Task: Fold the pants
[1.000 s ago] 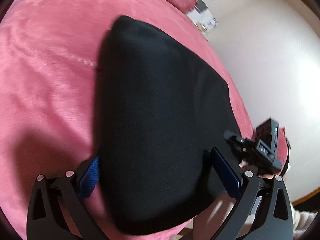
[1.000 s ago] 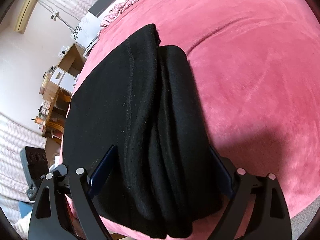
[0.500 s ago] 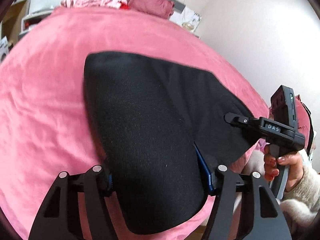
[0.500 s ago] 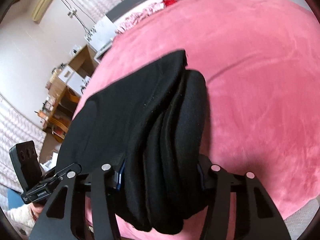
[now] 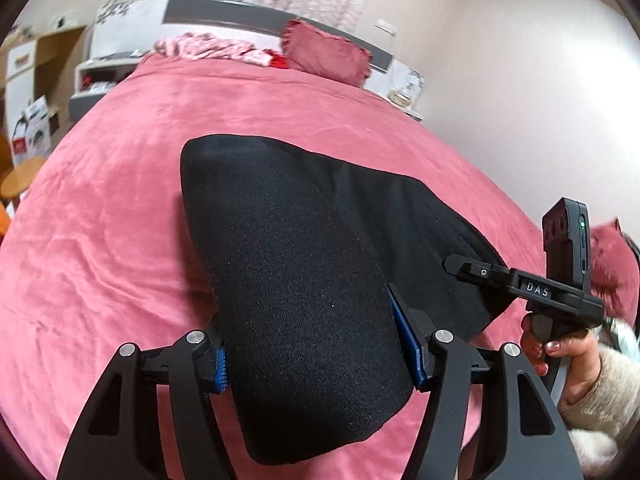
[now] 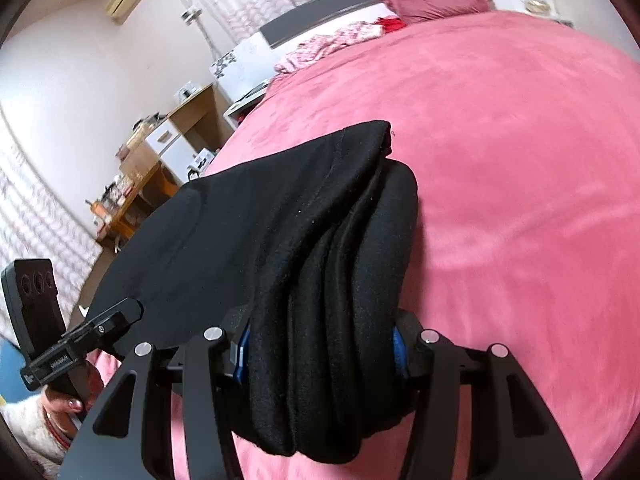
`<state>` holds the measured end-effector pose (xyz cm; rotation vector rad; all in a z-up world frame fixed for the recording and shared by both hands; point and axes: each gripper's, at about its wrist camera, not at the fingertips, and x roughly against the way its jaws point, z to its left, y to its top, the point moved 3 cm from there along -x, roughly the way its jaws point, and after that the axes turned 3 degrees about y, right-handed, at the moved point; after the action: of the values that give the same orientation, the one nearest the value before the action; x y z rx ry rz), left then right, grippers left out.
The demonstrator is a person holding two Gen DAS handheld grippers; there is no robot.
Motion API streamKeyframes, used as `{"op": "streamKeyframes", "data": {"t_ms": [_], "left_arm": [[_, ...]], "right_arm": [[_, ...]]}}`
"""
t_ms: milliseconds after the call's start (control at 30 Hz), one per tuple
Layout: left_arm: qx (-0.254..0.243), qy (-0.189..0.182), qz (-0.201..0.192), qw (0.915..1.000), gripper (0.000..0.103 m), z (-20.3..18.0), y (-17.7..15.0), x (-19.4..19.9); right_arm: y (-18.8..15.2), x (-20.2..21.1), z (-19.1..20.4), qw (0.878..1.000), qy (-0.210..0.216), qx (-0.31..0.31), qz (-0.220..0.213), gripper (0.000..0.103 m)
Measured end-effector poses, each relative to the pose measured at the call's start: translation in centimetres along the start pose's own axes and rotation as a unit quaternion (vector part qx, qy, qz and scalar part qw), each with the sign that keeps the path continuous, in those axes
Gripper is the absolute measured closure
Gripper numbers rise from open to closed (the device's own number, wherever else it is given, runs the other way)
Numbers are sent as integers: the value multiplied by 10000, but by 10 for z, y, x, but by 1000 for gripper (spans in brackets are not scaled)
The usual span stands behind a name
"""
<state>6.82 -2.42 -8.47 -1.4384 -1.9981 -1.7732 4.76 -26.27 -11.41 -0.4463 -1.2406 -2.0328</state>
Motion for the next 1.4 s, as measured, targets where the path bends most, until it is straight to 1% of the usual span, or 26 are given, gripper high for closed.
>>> {"op": "streamKeyframes", "data": {"t_ms": [100,167,233,333,433,567,633,733,800,833,900,967,1033,1067,1100,1133,1167,1200,1233,1267,1333,1367,1400], "left_arm": [[-45,160,-75,9998,40,6,14,-11],[-125,281,-245,9992,40,12,31,-16],[-182,352,-394,9984,40,16,48,-22],[-409,512,-612,9960,40,21,73,-38],[-610,699,-634,9937,40,26,90,-60],[-540,846,-493,9937,40,36,101,-90],[-501,886,-393,9940,40,42,101,-104],[-547,963,-234,9936,39,48,93,-121],[-524,972,-54,9939,33,56,81,-133],[-455,907,-95,9948,32,61,78,-134],[-268,787,-181,9964,23,67,72,-128],[-130,843,-172,9962,19,70,68,-121],[-63,908,-226,9956,19,69,62,-108],[-42,1033,-332,9941,18,67,59,-97],[-33,1119,-461,9926,18,65,58,-87],[-26,1173,-593,9913,18,61,56,-77],[-12,1193,-759,9900,18,57,55,-67],[7,1187,-965,9882,18,53,54,-56],[19,1186,-1097,9869,18,49,54,-49],[26,1180,-1204,9857,18,44,57,-45],[-48,1152,-1312,9846,18,34,64,-43],[-166,1150,-1287,9848,18,28,69,-47],[-280,1167,-1245,9849,18,24,73,-51]], "right_arm": [[21,-14,5,9996,-68,281,-36,52],[38,-23,8,9990,-107,420,-120,52],[58,-35,7,9986,-105,457,-242,52],[82,-50,-1,9982,-99,424,-419,52],[100,-70,-7,9978,-203,412,-484,52],[112,-94,-18,9978,-373,391,-389,52],[112,-106,-27,9979,-448,345,-330,51],[109,-115,-40,9967,-665,367,-294,41],[99,-119,-54,9954,-838,380,-266,28],[97,-119,-58,9957,-803,351,-294,26],[95,-116,-65,9966,-734,179,-329,21],[95,-112,-67,9964,-764,72,-355,20],[96,-98,-62,9944,-955,8,-459,20],[96,-91,-59,9932,-1036,9,-541,23],[95,-77,-51,9902,-1182,78,-739,34],[93,-66,-43,9876,-1276,168,-902,40],[90,-51,-32,9841,-1351,338,-1107,48],[87,-44,-24,9829,-1322,453,-1200,54],[83,-36,-12,9821,-1214,628,-1293,56],[82,-35,-4,9820,-1152,748,-1299,58],[75,-39,10,9834,-964,1054,-1118,65],[73,-47,14,9844,-916,1174,-938,75],[71,-54,15,9843,-971,1234,-806,80]]}}
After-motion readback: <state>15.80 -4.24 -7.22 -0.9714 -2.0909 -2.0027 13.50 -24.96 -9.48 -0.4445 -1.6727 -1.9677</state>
